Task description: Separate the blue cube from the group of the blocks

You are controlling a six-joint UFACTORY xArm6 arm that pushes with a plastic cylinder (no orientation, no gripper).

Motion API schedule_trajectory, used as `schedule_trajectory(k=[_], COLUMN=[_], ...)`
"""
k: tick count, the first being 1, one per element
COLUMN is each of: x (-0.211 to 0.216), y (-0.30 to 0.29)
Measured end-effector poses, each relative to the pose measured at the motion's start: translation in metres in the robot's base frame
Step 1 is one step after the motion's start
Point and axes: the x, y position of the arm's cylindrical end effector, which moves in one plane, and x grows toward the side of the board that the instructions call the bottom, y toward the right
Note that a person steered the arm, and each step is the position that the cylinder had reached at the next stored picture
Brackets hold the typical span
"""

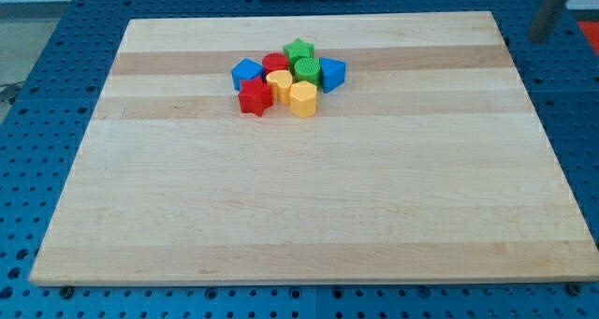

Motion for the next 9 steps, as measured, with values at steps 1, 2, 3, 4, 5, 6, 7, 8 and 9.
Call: schedule_trajectory(k=[1, 2, 3, 4, 5, 6, 7, 8, 9], x=[0.001, -0.006, -0.018, -0.026, -0.033, -0.034, -0.057, -0.056, -0.062], y=[0.000, -0.056, -0.110, -0.127, -0.189, -0.196, -0.309, -0.324, -0.375])
